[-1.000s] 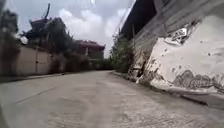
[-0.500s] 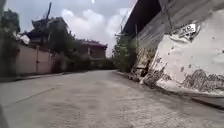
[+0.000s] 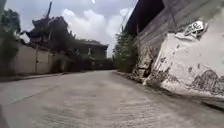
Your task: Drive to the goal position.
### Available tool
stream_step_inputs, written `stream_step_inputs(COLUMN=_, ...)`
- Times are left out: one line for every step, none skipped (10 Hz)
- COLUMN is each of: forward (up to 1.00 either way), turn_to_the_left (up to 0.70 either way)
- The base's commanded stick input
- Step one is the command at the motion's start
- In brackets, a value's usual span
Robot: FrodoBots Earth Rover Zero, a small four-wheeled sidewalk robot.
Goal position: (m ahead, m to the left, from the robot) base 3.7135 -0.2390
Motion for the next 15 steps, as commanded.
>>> stream_step_inputs(forward=0.5, turn_to_the_left=0.01)
stream_step_inputs(forward=0.5, turn_to_the_left=0.01)
stream_step_inputs(forward=0.5, turn_to_the_left=0.01)
stream_step_inputs(forward=0.5, turn_to_the_left=0.01)
stream_step_inputs(forward=0.5, turn_to_the_left=0.01)
stream_step_inputs(forward=0.5, turn_to_the_left=0.01)
stream_step_inputs(forward=0.5, turn_to_the_left=0.01)
stream_step_inputs(forward=0.5, turn_to_the_left=0.01)
stream_step_inputs(forward=0.5, turn_to_the_left=0.01)
stream_step_inputs(forward=0.5, turn_to_the_left=0.01)
stream_step_inputs(forward=0.5, turn_to_the_left=0.01)
stream_step_inputs(forward=0.5, turn_to_the_left=0.01)
stream_step_inputs(forward=0.5, turn_to_the_left=0.01)
stream_step_inputs(forward=0.5, turn_to_the_left=0.01)
stream_step_inputs(forward=0.5, turn_to_the_left=0.01)
